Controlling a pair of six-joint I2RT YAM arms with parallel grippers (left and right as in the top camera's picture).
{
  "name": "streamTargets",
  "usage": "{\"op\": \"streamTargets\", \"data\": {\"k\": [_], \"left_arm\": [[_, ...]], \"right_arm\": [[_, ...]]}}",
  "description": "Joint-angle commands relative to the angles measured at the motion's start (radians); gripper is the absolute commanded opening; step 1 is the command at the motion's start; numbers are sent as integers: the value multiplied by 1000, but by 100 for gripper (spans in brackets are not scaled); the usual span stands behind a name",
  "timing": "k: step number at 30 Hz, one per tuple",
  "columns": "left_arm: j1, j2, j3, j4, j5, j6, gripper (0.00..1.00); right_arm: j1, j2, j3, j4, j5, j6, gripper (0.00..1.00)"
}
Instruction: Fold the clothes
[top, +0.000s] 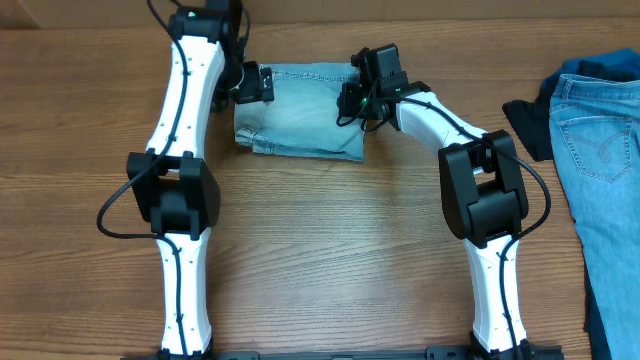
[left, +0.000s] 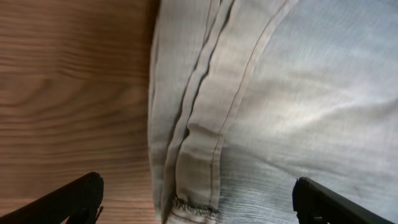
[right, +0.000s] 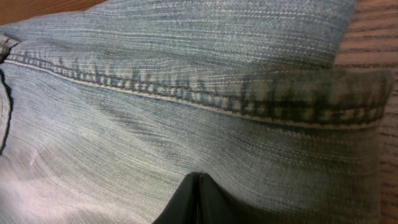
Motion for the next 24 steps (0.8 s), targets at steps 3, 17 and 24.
{"op": "streamTargets", "data": {"k": [3,17,24], "left_arm": [[43,4,-208,70,327,227,100],[43,4,-415,246,266,188,100],[27,4,-423,277,315,181,100]], "right_arm": [[-19,35,5,-6,11,4,4],[-19,35,5,3,-9,5,4],[-19,35,5,11,-19,5,4]]}}
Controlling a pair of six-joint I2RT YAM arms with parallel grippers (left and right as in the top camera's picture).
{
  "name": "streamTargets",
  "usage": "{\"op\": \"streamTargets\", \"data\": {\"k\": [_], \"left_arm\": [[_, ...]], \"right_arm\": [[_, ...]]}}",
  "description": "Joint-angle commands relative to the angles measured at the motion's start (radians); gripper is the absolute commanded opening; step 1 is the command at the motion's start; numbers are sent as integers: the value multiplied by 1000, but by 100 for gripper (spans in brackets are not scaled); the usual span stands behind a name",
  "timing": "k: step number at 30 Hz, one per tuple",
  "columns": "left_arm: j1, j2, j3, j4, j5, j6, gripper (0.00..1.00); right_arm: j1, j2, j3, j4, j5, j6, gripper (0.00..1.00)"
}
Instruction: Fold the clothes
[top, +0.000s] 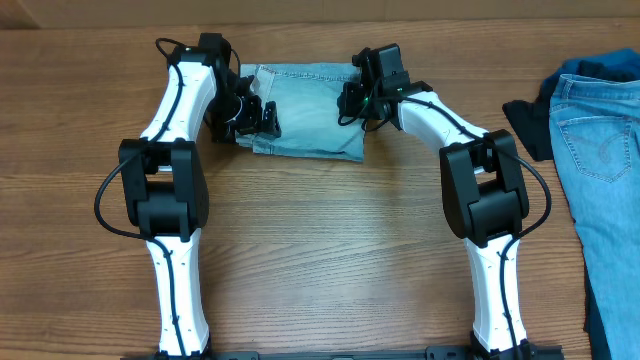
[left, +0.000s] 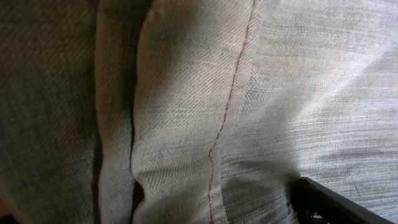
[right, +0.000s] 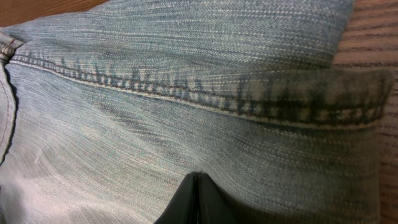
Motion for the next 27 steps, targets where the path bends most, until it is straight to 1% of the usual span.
{"op": "streamTargets", "data": {"k": [1,4,6,10,12,13,14,17,18,19,23,26,27], "left_arm": [[-26,35,-38,31,36,-3,100],[-63,35,-38,51,35,-3,99],[-78,35,-38,61,35,-3,96],[-108,35,-38,76,27,-4,95],[-121,35,-38,79,-1,-13,95],[-124,35,-38,79,-14,-19,93],[-126,35,-38,79,-21,-24,86],[-127,35,-38,82,-20,-35,54],[-127,35,-38,84,-19,-42,46],[-127,35,-38,87,-17,-47,41],[-127,35,-38,94,-12,-68,40],[-127,35,-38,101,13,-68,41],[-127,35,-36,103,30,-68,36]], "right_arm": [[-12,32,5,8,9,4,4],[-12,32,5,8,8,5,4],[-12,32,5,7,0,5,4],[-12,32,5,7,0,5,4],[-12,32,5,6,-3,4,4],[-12,32,5,5,-4,4,4],[-12,32,5,5,-4,4,4],[-12,32,5,5,-5,4,4],[-12,32,5,4,-6,4,4],[-12,32,5,4,-7,4,4],[-12,32,5,4,-26,4,4],[-12,32,5,4,-26,4,4],[-12,32,5,2,-26,4,4]]}}
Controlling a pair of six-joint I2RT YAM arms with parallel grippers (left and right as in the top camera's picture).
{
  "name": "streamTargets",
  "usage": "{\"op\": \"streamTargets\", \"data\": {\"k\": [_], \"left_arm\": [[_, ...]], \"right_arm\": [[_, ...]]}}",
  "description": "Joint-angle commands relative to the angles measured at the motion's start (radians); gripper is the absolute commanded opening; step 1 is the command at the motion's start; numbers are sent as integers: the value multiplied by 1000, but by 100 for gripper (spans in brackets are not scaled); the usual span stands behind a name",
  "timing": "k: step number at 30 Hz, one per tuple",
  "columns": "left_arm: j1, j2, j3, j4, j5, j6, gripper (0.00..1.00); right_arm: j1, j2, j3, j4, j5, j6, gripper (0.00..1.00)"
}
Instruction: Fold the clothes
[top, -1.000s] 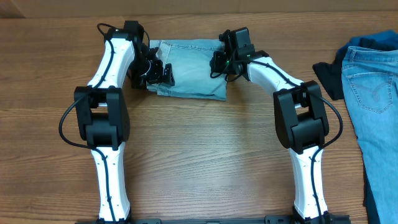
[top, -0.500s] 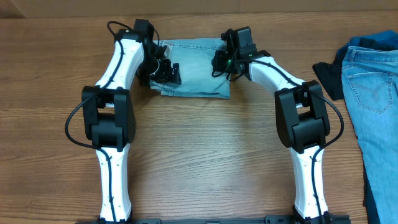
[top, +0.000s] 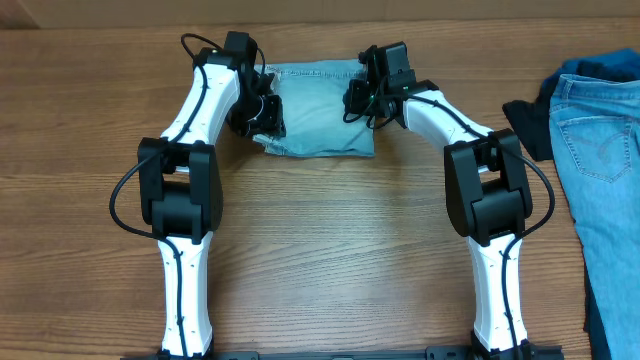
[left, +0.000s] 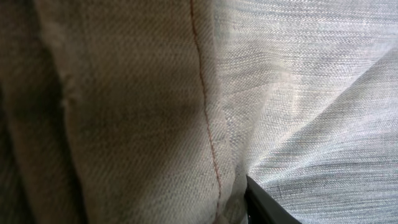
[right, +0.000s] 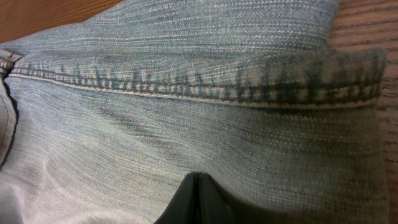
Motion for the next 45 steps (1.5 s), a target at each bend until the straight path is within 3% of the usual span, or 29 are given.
{"op": "streamTargets", "data": {"k": [1,2,6,11,21,31,34,36,38,39,45], "left_arm": [[-37,38,-23,18,91,-14,20],[-36,37,-18,17,92,-15,4],[-26,37,37,-9,93,-46,4],[-19,35,159,-64,143,-68,4],[-18,28,506,-98,145,-283,4],[40,-12,810,-133,17,-434,4],[100,-30,859,-178,4,-434,4],[148,-43,885,-213,4,-434,4],[212,-63,911,-261,2,-433,4],[268,-84,921,-297,2,-428,4],[480,-157,921,-374,2,-367,4]], "right_arm": [[7,31,5,-8,-25,5,4],[7,31,5,-8,-34,4,4],[7,4,13,-8,-135,-2,4],[3,-137,14,-59,6,-113,4],[-151,-490,14,-367,22,-107,9],[-288,-536,11,-608,23,-114,20],[-296,-536,11,-647,45,-114,32],[-296,-536,11,-663,79,-114,48],[-296,-536,11,-676,110,-114,75],[-296,-536,11,-684,112,-113,99],[-296,-536,11,-686,112,-113,100]]}}
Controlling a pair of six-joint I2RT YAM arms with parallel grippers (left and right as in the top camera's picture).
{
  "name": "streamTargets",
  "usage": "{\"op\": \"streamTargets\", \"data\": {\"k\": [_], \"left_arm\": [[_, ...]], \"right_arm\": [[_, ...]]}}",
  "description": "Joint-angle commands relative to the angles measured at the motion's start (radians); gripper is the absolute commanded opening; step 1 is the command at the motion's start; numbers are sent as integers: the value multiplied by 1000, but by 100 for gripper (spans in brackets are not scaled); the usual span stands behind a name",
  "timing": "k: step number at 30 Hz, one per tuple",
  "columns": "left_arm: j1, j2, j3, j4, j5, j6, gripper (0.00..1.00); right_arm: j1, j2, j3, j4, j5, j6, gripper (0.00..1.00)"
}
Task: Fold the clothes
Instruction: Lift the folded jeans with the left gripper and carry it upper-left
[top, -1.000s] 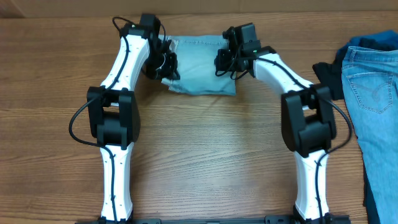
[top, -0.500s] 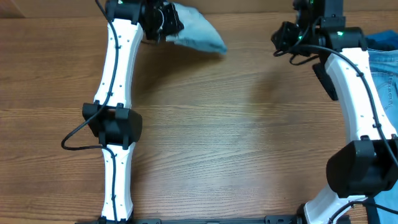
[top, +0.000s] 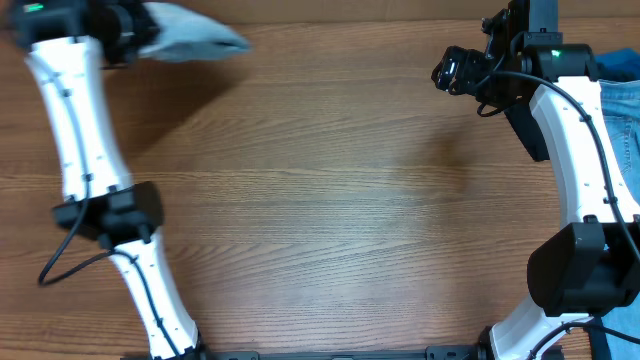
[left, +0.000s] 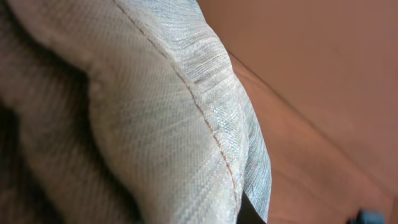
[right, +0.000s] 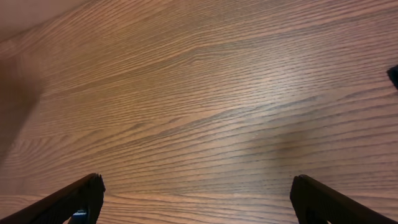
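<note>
A folded bundle of light blue denim (top: 190, 38) hangs at the far left back corner, off the table top. My left gripper (top: 132, 32) is shut on it. In the left wrist view the pale cloth (left: 155, 124) with its orange seam fills the frame and hides most of the fingers. My right gripper (top: 452, 72) is at the back right, open, with only bare wood between its fingertips (right: 81, 199). It holds nothing.
Unfolded blue jeans (top: 628, 120) lie at the right edge, partly behind the right arm. The wooden table (top: 330, 200) spreads between the two arms.
The folded denim has left the back middle of the table and now hangs at the far left in my left gripper. My right gripper has let go, opened and moved right.
First my left gripper stood open at the bundle's left edge while the right was shut on its right edge. Then the left fingers were around that edge, then shut on it. Now the left alone holds the bundle at the far left, and the right is open.
</note>
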Motion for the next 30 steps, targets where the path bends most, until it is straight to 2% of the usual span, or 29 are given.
{"op": "streamTargets", "data": {"k": [1,6,11,20,30], "left_arm": [[124,-125,55,-6,5,58,4],[239,-128,52,-32,-5,84,4],[303,-128,52,-27,-139,87,4],[344,-95,51,50,-168,84,4],[353,14,47,66,-147,-22,4]], "right_arm": [[-2,-1,0,4,15,-1,100],[-2,-1,0,3,15,-1,100],[-2,-1,0,3,15,-1,100],[-2,-1,0,3,15,-1,100],[-2,-1,0,3,15,-1,100]]}}
